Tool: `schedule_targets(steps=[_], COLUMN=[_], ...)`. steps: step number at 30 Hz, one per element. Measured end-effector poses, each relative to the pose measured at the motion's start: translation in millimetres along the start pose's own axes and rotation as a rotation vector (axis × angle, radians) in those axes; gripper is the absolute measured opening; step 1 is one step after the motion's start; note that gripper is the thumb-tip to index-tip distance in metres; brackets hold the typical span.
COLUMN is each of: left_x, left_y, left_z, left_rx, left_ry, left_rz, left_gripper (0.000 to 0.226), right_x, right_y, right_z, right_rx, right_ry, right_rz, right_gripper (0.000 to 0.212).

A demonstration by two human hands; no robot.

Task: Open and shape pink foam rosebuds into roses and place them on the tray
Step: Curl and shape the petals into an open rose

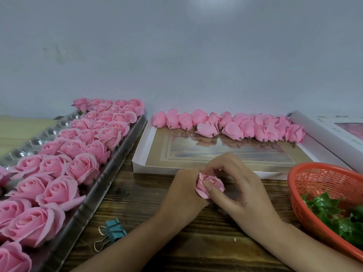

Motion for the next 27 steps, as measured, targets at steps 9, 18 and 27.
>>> schedule_targets(steps=[9, 18, 27], left_x=[4.5, 3.3, 4.8], left_y=[-4.9, -4.8, -6.4], left_z=[-5.5, -8.2, -6.2], left_rx=[0.005, 0.085, 0.033], left_ry=[-0.043, -0.063, -0.067], left_rz=[0.028, 0.033, 0.019], left_gripper=[0.004, 0.041, 0.022], right_x=[-2.0, -2.4, -3.2], right_y=[-0.7, -2.6, 0.7], right_z=[-0.9, -2.6, -7.1], right_rx=[-0.005, -0.126, -0.299], right_ry=[-0.012, 0.064, 0.034], right_rz=[0.002, 0.06, 0.078], right_gripper=[0.01, 0.011, 0.017])
Point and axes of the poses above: each hand's wrist, its own x-axis towards the middle knuckle, its own y-axis out of the back of the hand, z = x × y, the point moved 1 cm from there along x, towards the middle knuckle, and after that the axes turned 6 degrees about -y, right-handed, at the moved point
